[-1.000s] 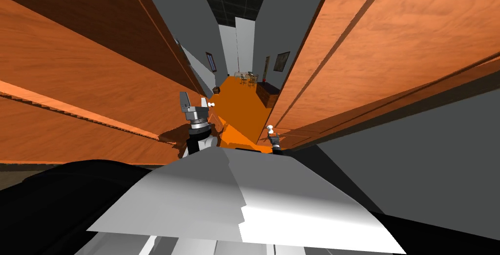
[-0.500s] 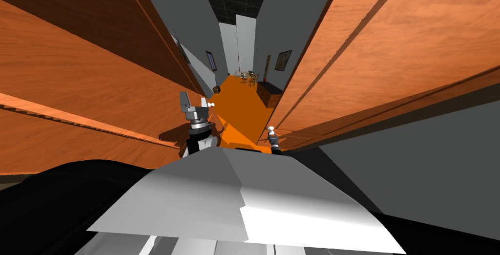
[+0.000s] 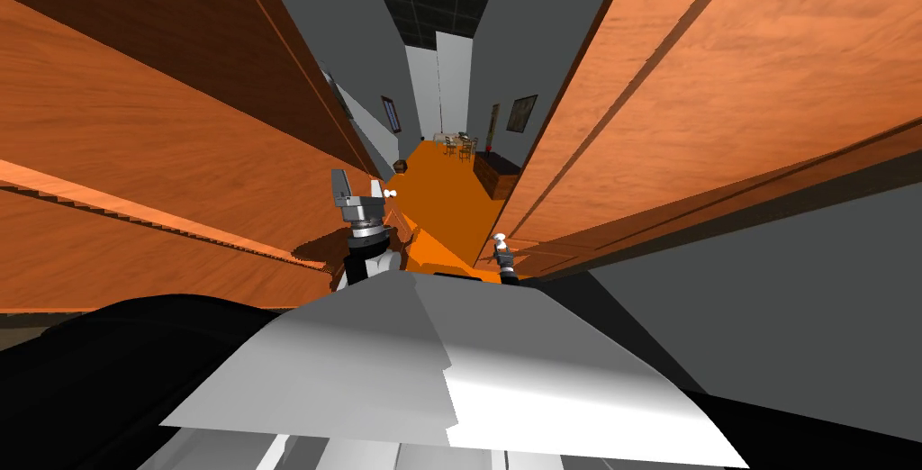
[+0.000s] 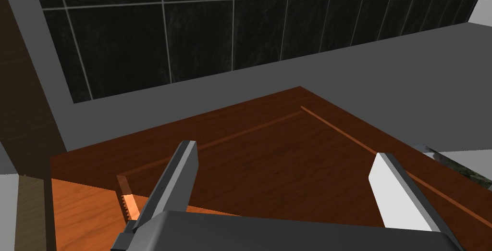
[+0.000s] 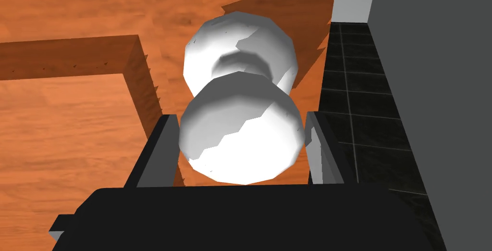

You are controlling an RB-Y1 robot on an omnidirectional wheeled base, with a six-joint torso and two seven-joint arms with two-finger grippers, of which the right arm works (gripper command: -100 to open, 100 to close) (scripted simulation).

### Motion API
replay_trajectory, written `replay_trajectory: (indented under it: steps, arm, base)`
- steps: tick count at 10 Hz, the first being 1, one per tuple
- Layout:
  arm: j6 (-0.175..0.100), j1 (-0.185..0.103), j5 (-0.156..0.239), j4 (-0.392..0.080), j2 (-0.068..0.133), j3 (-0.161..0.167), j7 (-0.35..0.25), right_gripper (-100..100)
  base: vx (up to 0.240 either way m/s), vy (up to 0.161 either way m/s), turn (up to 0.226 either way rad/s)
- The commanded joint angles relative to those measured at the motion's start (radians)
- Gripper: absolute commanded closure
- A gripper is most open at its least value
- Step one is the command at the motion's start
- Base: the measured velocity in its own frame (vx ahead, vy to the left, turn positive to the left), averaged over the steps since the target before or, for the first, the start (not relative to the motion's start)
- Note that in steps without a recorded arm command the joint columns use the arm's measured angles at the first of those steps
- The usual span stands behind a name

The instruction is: Push the door open

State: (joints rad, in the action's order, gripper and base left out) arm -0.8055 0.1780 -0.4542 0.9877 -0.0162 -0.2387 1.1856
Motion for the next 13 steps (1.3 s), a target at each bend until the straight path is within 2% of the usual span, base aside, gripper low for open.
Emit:
replay_trajectory:
  steps: [1, 13]
  arm:
    - [-0.004, -0.009, 0.02, -0.004, 0.01, -0.005, -0.048, 100]
    - [-0.014, -0.039, 0.141, -0.032, 0.048, -0.02, -0.336, 100]
  base:
    - [0.026, 0.008, 0.033]
    - [0.035, 0.001, 0.033]
